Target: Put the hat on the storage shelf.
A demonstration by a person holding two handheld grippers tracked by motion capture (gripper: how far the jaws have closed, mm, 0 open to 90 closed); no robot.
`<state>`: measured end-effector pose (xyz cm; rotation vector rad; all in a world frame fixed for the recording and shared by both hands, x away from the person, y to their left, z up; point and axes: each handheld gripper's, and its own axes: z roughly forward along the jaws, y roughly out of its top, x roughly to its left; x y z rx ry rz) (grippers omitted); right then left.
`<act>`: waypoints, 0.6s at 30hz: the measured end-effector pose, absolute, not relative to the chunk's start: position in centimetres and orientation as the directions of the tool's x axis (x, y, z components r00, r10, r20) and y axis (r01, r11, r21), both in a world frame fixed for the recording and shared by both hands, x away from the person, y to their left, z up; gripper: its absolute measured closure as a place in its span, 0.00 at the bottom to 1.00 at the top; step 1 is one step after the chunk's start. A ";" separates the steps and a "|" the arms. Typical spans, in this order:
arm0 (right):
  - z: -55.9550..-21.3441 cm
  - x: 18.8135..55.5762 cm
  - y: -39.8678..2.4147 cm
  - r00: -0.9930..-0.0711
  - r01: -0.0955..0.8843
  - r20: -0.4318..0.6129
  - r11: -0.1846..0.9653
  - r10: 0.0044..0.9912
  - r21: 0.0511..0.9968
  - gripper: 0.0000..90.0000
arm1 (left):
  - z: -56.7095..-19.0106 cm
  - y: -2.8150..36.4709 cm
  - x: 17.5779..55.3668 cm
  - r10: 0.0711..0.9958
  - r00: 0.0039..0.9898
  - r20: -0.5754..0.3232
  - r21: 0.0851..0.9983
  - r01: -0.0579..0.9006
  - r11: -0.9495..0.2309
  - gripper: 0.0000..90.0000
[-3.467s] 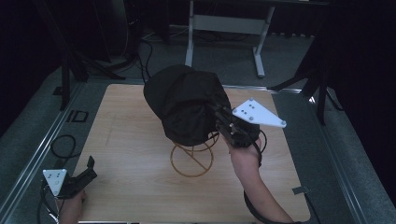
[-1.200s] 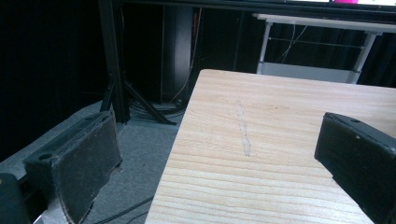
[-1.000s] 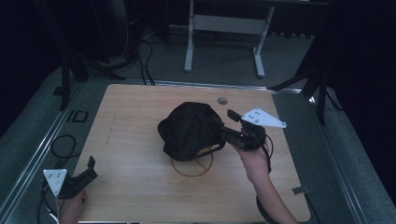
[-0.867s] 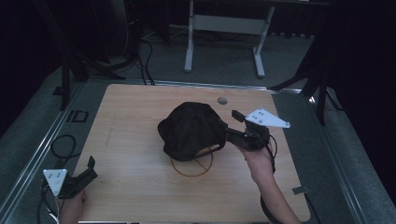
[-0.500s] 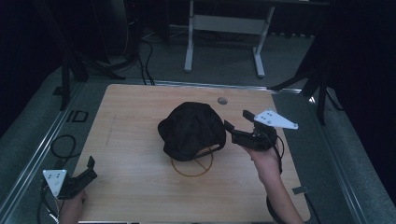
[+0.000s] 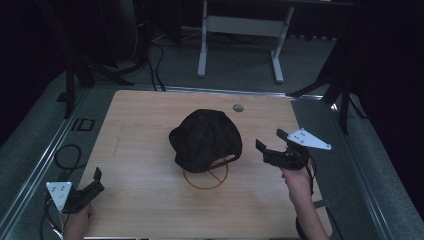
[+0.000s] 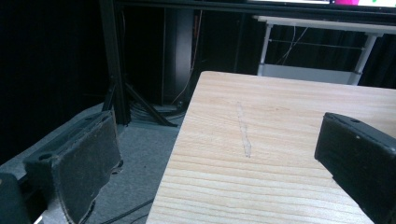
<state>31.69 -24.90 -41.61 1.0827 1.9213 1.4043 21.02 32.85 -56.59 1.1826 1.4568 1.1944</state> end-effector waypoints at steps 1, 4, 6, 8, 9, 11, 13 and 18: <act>-42.1 31.7 -25.3 -0.540 0.294 0.045 0.139 0.840 0.946 0.15 | -56.6 32.8 21.0 0.986 -0.153 -0.059 0.988 0.133 0.080 0.01; -43.4 31.7 -26.3 -0.530 0.303 0.041 0.144 0.847 0.942 0.15 | -56.6 32.8 21.0 0.987 -0.152 -0.059 0.988 0.133 0.080 0.01; -44.4 31.8 -27.0 -0.516 0.312 0.039 0.145 0.856 0.939 0.15 | -56.6 32.8 21.0 0.986 -0.153 -0.060 0.988 0.132 0.081 0.01; -45.3 31.8 -27.8 -0.504 0.327 0.052 0.134 0.862 0.936 0.15 | -56.6 32.8 21.0 0.986 -0.153 -0.059 0.988 0.133 0.080 0.01; -45.6 31.8 -28.2 -0.499 0.333 0.057 0.130 0.865 0.934 0.15 | -56.6 32.8 21.0 0.987 -0.152 -0.058 0.988 0.133 0.079 0.01; -46.6 31.9 -29.1 -0.484 0.343 0.062 0.124 0.873 0.931 0.15 | -56.6 32.8 21.0 0.986 -0.153 -0.059 0.988 0.132 0.080 0.01; -47.3 31.9 -29.8 -0.466 0.353 0.060 0.124 0.883 0.927 0.15 | -56.6 32.8 21.0 0.986 -0.153 -0.059 0.988 0.132 0.079 0.01; -49.0 31.7 -31.7 -0.422 0.371 0.048 0.124 0.905 0.920 0.15 | -56.6 32.8 21.0 0.987 -0.154 -0.057 0.988 0.131 0.077 0.01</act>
